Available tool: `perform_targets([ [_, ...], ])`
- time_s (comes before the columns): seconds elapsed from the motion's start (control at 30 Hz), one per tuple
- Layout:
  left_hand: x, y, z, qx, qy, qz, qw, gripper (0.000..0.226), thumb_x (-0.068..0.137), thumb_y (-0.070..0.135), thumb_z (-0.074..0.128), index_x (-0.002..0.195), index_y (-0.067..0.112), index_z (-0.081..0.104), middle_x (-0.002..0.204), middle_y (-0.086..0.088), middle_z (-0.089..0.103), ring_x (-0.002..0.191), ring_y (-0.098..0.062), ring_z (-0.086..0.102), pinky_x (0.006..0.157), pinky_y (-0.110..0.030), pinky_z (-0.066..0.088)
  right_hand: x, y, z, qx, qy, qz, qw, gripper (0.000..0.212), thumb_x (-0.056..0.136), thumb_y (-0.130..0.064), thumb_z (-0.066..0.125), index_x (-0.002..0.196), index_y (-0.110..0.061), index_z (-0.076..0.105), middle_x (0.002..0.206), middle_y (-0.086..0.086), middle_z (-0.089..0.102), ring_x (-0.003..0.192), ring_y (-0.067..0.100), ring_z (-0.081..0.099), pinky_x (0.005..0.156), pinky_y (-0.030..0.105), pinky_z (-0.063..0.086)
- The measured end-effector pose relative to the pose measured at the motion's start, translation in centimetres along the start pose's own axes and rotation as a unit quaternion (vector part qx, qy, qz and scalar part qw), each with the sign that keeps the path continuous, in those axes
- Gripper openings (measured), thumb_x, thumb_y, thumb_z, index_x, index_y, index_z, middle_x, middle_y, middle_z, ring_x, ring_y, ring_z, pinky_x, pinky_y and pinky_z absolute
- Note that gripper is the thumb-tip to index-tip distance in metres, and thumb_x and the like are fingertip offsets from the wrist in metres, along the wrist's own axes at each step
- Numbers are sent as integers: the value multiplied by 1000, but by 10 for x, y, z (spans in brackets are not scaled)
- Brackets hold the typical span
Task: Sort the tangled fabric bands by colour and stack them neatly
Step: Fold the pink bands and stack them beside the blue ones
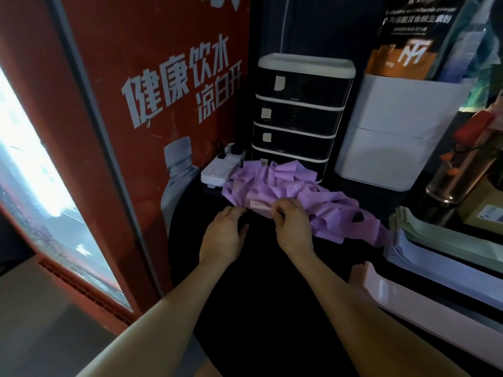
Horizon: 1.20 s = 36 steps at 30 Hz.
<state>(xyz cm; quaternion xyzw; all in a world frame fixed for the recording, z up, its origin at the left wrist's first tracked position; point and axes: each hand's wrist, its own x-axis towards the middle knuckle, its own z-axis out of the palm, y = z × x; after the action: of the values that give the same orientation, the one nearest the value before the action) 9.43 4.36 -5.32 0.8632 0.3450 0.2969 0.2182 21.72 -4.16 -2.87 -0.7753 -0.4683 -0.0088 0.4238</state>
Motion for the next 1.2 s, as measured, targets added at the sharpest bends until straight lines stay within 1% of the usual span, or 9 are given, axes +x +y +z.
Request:
perform_targets([
  [0.3, 19, 24, -19, -92, 39, -22, 995, 37, 85, 21, 65, 120, 13, 56, 122, -8, 51, 112, -24, 52, 88, -29, 42, 19, -37, -38, 31, -24, -56, 998, 15, 93, -5, 48, 84, -14, 56, 71, -3, 55, 70, 15, 53, 60, 22, 38],
  [0.4, 29, 37, -28, -113, 45, 2, 993, 42, 82, 23, 69, 121, 16, 56, 120, -6, 52, 105, -16, 51, 81, -20, 41, 27, -48, -54, 63, -4, -73, 995, 12, 93, -5, 48, 90, -9, 59, 72, 5, 62, 70, 22, 60, 64, 31, 46],
  [0.5, 37, 49, -38, -128, 35, 12, 991, 53, 79, 20, 73, 127, 12, 51, 124, -5, 48, 103, -12, 48, 71, -13, 37, 39, -59, -71, 101, 20, -83, 991, 10, 92, -5, 51, 90, -7, 61, 76, 1, 61, 68, 13, 55, 62, 18, 43],
  [0.63, 49, 68, -54, -156, 64, 36, 985, 53, 77, 18, 73, 125, 8, 52, 120, -3, 46, 111, -19, 49, 88, -22, 41, 54, -70, -95, 115, 48, -93, 988, 8, 91, -6, 54, 87, -10, 60, 76, -3, 57, 69, 8, 52, 61, 7, 39],
  [0.73, 55, 81, -69, -173, 111, 61, 977, 45, 77, 19, 74, 117, 9, 56, 112, 4, 44, 99, -11, 49, 78, -6, 38, 58, -76, -115, 110, 57, -110, 986, 8, 92, -7, 53, 92, -6, 61, 80, -3, 58, 69, 2, 51, 61, 6, 40],
  [0.87, 57, 90, -74, -183, 53, 75, 979, 42, 74, 19, 77, 111, 13, 57, 107, 3, 55, 98, -11, 54, 82, -18, 42, 61, -85, -133, 137, 72, -117, 981, 9, 94, -10, 51, 94, -9, 60, 81, -9, 57, 78, 9, 55, 70, 15, 45],
  [0.97, 50, 93, -69, -184, 0, 70, 981, 15, 80, 19, 72, 87, 20, 59, 84, 9, 59, 72, 5, 54, 63, -6, 39, 59, -90, -140, 145, 78, -120, 979, 8, 95, -12, 50, 93, -13, 58, 81, -13, 55, 80, 7, 55, 74, 23, 47],
  [1.07, 50, 94, -69, -216, -27, 60, 974, 17, 85, 27, 67, 72, 22, 58, 67, 1, 62, 58, -5, 54, 56, -19, 41, 56, -88, -145, 136, 86, -110, 981, 8, 95, -12, 49, 93, -11, 57, 81, -10, 54, 82, 13, 56, 73, 28, 48],
  [1.2, 49, 94, -78, -250, -13, 46, 967, 29, 94, 18, 55, 65, 19, 52, 61, 3, 50, 57, -9, 44, 55, -19, 35, 54, -77, -152, 114, 109, -72, 985, 10, 96, -13, 47, 89, -13, 55, 78, -8, 54, 76, 14, 54, 65, 25, 45],
])
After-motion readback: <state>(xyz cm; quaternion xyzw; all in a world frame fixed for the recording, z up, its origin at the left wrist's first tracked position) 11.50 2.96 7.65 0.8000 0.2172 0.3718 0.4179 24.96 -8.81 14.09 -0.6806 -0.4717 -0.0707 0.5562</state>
